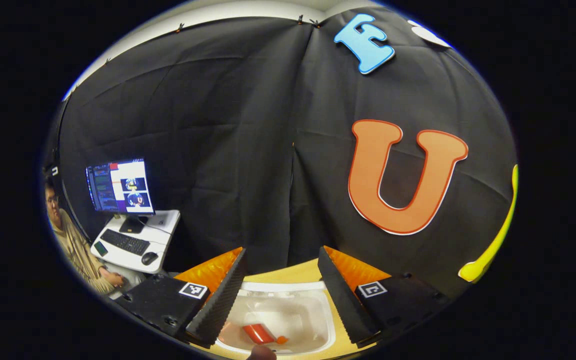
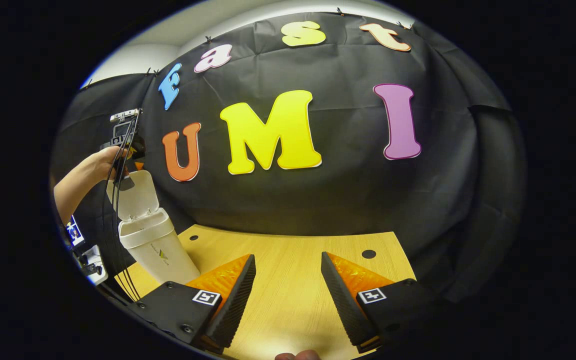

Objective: Press the lid of the desktop garbage bin to open it, pick up the crumpled paper on the desktop and throw it into the bin, then pick up the pop can on the desktop and drop it into the bin, and finally close the garbage bin lid.

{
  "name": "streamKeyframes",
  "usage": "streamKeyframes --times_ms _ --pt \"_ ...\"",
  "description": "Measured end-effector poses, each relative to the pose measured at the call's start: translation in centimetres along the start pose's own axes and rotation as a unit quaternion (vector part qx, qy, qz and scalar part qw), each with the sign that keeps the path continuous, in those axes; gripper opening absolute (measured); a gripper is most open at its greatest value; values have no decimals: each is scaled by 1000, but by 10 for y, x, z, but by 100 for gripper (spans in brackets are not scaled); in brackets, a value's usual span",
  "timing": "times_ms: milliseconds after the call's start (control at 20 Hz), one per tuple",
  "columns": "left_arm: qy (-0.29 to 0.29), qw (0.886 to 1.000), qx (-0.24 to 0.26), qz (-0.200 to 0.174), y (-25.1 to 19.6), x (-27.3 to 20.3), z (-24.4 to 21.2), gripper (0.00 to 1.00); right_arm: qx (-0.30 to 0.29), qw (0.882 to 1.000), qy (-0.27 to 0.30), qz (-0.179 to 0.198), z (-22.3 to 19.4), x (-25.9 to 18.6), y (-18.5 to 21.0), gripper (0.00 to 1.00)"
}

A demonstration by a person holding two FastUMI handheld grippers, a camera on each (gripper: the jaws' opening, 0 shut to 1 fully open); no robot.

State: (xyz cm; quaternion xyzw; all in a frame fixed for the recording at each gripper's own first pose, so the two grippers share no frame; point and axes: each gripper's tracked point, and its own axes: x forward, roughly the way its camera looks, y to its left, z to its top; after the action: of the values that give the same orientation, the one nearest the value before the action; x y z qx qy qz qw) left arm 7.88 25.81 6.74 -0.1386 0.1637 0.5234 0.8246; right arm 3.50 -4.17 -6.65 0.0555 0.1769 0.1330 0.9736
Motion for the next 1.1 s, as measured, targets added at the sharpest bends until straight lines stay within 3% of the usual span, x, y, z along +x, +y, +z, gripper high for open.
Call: streamKeyframes --times_ms 300,600,900,1100 --pt "82 997 -14 -7 2 -17 -94 89 1 1000 12 -8 -13 -10 -21 85" --pt "108 994 -14 6 8 -14 -146 89 -9 999 33 -9 -31 -18 -27 85" --pt "132 991 23 15 9 -14 -165 88 0 999 43 -18 -41 -20 -34 86" --pt "89 995 43 2 4 -16 -171 89 29 998 43 -23 -46 -14 -34 85"
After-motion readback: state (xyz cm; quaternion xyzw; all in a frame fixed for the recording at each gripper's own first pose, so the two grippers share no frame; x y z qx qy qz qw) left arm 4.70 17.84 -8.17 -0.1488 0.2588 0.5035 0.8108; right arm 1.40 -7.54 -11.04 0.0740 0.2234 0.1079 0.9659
